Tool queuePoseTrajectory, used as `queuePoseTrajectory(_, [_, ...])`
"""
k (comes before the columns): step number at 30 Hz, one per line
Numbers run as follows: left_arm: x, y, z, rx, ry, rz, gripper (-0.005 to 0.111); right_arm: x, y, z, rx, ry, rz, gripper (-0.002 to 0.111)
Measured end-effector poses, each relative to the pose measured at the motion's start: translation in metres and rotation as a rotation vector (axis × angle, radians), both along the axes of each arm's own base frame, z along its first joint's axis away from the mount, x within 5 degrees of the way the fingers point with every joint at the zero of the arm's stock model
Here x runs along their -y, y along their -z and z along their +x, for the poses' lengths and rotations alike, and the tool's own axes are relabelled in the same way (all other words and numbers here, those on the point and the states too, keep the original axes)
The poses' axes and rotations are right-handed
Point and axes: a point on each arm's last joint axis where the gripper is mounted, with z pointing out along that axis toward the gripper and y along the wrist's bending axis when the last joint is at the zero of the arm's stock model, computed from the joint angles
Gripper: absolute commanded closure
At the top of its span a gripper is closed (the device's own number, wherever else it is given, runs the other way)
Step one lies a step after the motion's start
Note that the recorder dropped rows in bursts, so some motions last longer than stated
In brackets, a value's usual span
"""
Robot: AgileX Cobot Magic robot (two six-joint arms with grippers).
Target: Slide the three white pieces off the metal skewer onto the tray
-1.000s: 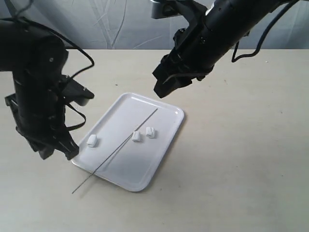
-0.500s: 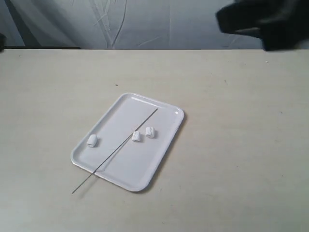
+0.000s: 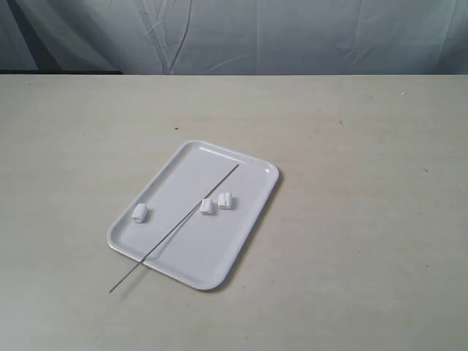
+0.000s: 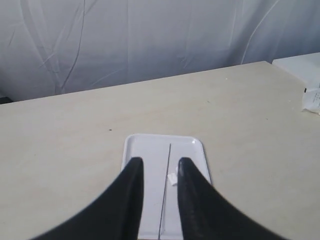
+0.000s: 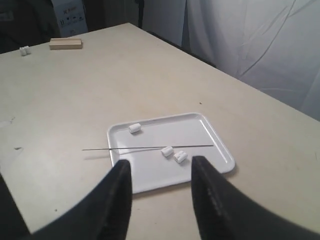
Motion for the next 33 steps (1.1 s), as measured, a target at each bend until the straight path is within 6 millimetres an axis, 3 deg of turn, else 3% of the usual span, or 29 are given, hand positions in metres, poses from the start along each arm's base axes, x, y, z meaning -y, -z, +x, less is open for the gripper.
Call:
queuePoseTrajectory(13, [-0.004,0.001,-0.006,0.015,-0.004,-0.001,0.082,0.009,-0.003,-0.015,0.059,0.023,0.033,0.07])
queuePoseTrajectory(19, [-0.006,0.001,-0.005,0.021,-0.035,0.01,0.085,0.021,-0.012,-0.017,0.219,0.344,0.084,0.07])
queuePoseTrajectory(22, [-0.008,0.0,-0.005,0.03,-0.078,0.023,0.099,0.026,-0.011,-0.017,0.278,0.502,0.073,0.07])
queuePoseTrajectory(23, [-0.009,0.001,-0.005,0.032,-0.097,0.031,0.107,0.027,-0.009,-0.015,0.283,0.545,0.073,0.07])
queuePoseTrajectory(27, [-0.013,0.001,-0.004,0.044,-0.193,0.063,0.107,0.031,0.014,0.001,0.23,0.651,0.112,0.07])
queuePoseTrajectory(33, [-0.019,0.001,-0.007,0.057,-0.374,0.076,0.107,0.042,0.077,0.03,0.158,0.796,0.256,0.07])
